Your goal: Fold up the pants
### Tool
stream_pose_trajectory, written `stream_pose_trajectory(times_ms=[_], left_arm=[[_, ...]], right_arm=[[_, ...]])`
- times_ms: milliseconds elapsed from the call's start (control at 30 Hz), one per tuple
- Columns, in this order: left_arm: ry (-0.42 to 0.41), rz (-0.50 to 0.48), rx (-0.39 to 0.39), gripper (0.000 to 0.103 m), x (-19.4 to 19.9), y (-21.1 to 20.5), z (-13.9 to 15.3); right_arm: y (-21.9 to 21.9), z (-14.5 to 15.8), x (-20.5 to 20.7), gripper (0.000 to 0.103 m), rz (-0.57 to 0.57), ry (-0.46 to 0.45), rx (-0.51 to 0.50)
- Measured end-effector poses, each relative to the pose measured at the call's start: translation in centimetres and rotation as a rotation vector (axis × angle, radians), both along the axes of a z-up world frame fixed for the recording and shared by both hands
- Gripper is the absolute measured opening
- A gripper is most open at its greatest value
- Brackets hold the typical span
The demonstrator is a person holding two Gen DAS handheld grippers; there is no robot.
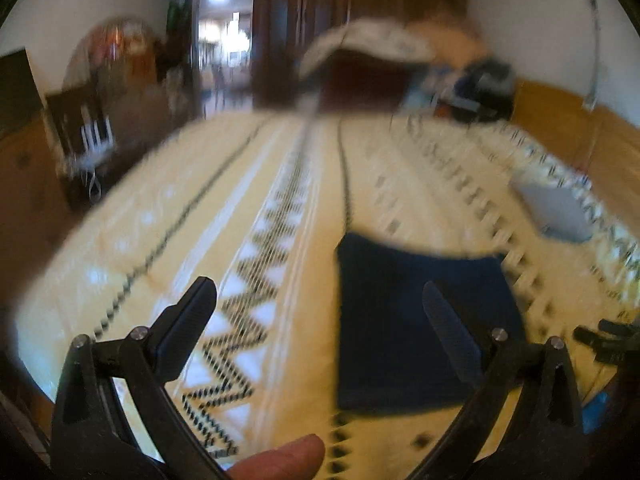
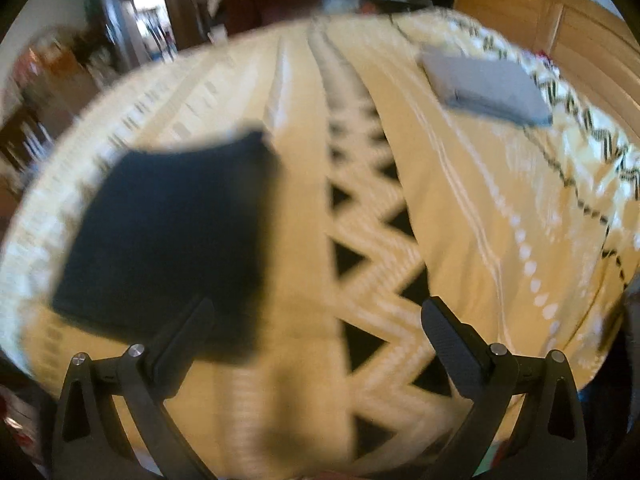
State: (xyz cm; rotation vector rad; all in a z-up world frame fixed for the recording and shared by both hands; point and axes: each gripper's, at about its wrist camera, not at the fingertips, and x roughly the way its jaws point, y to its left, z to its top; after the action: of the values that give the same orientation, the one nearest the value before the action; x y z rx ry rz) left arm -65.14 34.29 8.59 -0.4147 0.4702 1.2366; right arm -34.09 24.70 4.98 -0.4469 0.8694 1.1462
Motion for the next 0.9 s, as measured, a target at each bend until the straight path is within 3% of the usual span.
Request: stream_pose_trajectory(times_ms=[167, 300, 433, 600, 900], left_arm=[[-0.01, -0.001, 0.1, 0.103, 2.8, -3.9, 5.3], [-0.009, -0.008, 0.056, 0.103, 3.4, -4.8, 5.4], [0.036, -0.017, 0.083, 0.103, 4.4, -6.3, 5.3], [0.069, -0.05, 0.038, 0.103, 5.5, -6.5, 4.7], [0.073, -0.038, 0.023, 0.103, 6.2, -7.6, 4.6]], right_arm=[[-1.5, 8.7, -4.6, 0.103, 0.019, -0.077, 0.12], [-2.9, 12.5, -7.1, 0.103, 0.024, -0.135, 0.165], [-3.2, 13.6, -8.3, 0.103, 0.01, -0.139, 0.137], [-3.3, 13.7, -9.0, 0.103, 0.02, -0.143, 0.103], [-3.0, 13.1, -8.9, 0.103, 0.028, -0.123, 0.079]])
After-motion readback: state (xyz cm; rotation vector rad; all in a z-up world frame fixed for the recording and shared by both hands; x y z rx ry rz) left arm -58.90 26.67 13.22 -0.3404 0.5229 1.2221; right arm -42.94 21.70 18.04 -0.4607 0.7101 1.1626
